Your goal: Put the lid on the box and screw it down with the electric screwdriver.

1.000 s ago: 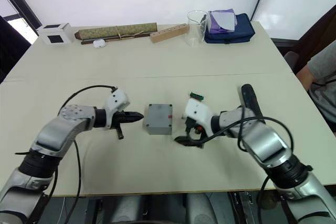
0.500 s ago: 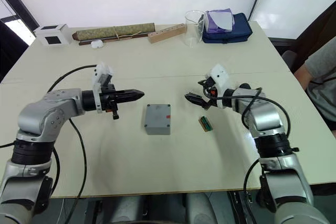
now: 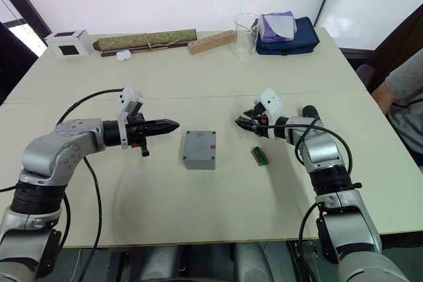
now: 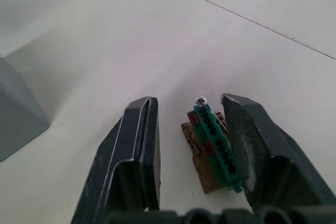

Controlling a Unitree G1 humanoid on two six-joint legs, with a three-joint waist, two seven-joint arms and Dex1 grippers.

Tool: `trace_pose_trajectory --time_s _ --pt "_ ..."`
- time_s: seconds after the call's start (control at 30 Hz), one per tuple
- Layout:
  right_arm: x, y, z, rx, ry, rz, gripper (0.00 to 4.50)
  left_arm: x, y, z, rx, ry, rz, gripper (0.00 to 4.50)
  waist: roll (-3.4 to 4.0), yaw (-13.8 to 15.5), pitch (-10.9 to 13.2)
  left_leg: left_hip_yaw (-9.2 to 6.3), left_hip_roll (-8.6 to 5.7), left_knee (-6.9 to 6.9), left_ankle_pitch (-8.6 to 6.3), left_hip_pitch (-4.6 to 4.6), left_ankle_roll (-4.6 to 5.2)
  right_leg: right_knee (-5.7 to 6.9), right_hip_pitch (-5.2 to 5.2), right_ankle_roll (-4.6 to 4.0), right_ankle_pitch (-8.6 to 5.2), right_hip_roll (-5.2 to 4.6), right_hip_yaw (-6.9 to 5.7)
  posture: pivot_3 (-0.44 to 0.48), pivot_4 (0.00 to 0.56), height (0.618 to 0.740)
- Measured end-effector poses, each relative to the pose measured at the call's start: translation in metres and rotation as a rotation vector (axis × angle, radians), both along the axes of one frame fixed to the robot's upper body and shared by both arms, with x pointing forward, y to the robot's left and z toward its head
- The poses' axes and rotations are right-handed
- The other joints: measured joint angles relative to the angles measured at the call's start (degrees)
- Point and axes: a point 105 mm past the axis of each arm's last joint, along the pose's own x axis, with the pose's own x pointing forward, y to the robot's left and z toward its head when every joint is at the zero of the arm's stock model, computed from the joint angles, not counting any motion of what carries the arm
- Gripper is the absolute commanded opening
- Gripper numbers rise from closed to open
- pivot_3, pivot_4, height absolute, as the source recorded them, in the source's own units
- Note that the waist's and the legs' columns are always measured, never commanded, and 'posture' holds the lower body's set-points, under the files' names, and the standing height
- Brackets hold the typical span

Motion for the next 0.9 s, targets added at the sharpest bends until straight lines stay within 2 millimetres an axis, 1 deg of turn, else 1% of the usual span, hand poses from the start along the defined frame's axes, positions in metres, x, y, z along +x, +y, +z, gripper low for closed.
trace_pose_trajectory --time_s 0.13,0.37,0.4,0.43,0.47,0.53,0.9 --pt "0.0043 -0.0015 0.0 -0.01 -0.005 -0.014 2.07 -0.0011 -0.0019 0.0019 0.003 -0.012 -0.004 0.0 0.0 0.0 0.0 0.0 0.0 0.0 0.0 0.0 0.0 0.0 0.0 0.0 0.0 0.0 0.0 0.0 0.15 0.74" --pt "0.006 -0.0011 -0.0024 -0.013 -0.01 -0.019 2.07 -0.001 -0.004 0.0004 0.006 -0.01 -0.004 0.0 0.0 0.0 0.0 0.0 0.0 0.0 0.0 0.0 0.0 0.0 0.0 0.0 0.0 0.0 0.0 0.0 0.15 0.74" --pt "0.0062 -0.0005 -0.0023 -0.012 -0.012 -0.018 1.52 -0.0012 -0.0049 -0.0004 0.008 -0.007 -0.006 0.0 0.0 0.0 0.0 0.0 0.0 0.0 0.0 0.0 0.0 0.0 0.0 0.0 0.0 0.0 0.0 0.0 0.15 0.74" --pt "0.0065 -0.0003 -0.0021 -0.014 -0.013 -0.018 1.36 -0.0015 -0.0056 -0.0011 0.009 -0.005 -0.009 0.0 0.0 0.0 0.0 0.0 0.0 -0.01 0.0 0.01 0.0 0.0 0.0 0.0 0.0 0.0 0.0 0.0 0.15 0.74" --pt "0.007 -0.0004 -0.0018 -0.018 -0.015 -0.019 0.84 -0.0016 -0.0063 -0.0015 0.009 -0.004 -0.011 0.0 0.0 0.0 0.0 -0.01 0.0 -0.01 0.0 0.01 0.0 0.0 0.0 0.0 0.0 0.0 0.0 0.0 0.15 0.74" --pt "0.008 -0.0008 -0.0011 -0.022 -0.018 -0.022 0.07 -0.0016 -0.0067 -0.002 0.01 -0.003 -0.011 0.0 0.0 0.0 0.0 -0.01 0.0 -0.01 0.0 0.01 0.0 0.0 0.0 0.0 0.0 0.01 0.0 0.0 0.15 0.74" --pt "0.0079 -0.0005 0.0003 -0.059 -0.044 -0.006 0.07 -0.0012 -0.0076 -0.0025 0.011 -0.005 -0.008 0.0 0.0 0.0 0.0 -0.01 0.0 -0.01 0.0 0.01 -0.01 0.0 0.0 0.0 0.0 0.0 0.0 0.0 0.15 0.74"
